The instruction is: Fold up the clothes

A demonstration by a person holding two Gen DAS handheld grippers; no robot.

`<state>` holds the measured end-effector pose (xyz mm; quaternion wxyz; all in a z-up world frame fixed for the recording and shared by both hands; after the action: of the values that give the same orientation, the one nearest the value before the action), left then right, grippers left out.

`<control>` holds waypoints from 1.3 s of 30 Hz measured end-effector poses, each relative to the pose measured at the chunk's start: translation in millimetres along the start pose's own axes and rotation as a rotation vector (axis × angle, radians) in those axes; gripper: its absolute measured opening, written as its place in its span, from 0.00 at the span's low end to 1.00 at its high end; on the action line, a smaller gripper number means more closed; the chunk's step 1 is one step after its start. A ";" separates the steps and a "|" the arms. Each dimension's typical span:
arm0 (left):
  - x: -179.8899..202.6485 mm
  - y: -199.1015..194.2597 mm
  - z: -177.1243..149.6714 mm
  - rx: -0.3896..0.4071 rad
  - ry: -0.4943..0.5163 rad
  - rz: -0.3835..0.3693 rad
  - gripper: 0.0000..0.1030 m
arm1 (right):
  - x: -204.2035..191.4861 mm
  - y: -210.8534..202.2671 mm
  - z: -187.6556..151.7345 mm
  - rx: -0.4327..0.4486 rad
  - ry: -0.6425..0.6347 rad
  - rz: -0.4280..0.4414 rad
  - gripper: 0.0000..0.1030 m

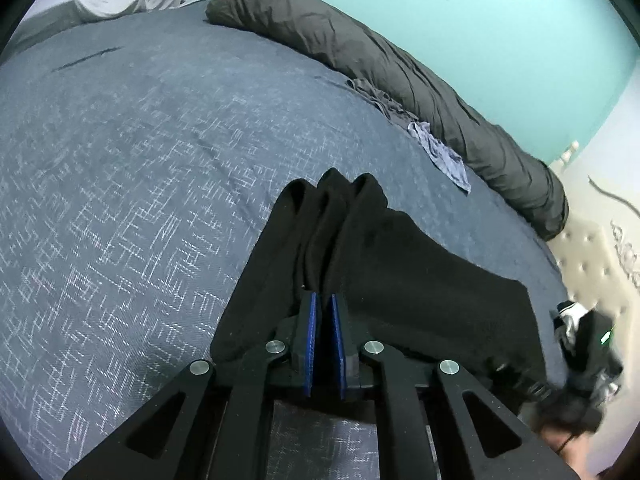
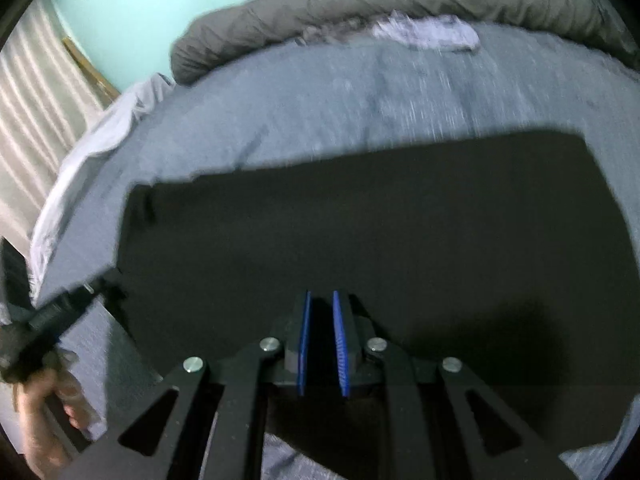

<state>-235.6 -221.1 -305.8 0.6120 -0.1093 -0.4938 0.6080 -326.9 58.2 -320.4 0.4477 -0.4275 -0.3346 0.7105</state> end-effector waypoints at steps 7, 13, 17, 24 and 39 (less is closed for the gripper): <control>-4.9 -7.1 -1.9 0.008 0.001 0.034 0.10 | -6.9 13.6 -11.1 0.052 -0.029 -0.093 0.12; -17.4 -21.4 -10.2 0.018 -0.098 0.011 0.55 | 0.7 -3.7 -6.9 0.031 0.030 -0.023 0.12; -15.3 -24.8 -21.2 -0.009 -0.127 0.000 0.73 | 17.8 -44.5 -23.1 0.093 0.069 0.014 0.12; -19.3 -0.1 -38.4 -0.080 -0.249 -0.076 0.77 | 60.8 -85.6 -82.8 0.113 0.144 0.068 0.12; -16.1 26.8 -25.8 0.013 -0.345 -0.077 0.87 | 80.8 -91.5 -111.2 0.131 0.094 0.082 0.12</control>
<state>-230.0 -216.5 -345.6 0.5417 0.0193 -0.5914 0.5970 -212.9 177.4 -312.4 0.4605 -0.4436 -0.2482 0.7277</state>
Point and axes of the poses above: each gripper's, at about its wrist camera, not at the fingertips, and y roughly the way its jaws point, x to its right, z to its top, the point moved 3 cm from there along y, roughly the way its jaws point, and after that the axes turned 7 degrees about -x, right-handed, at the moved point
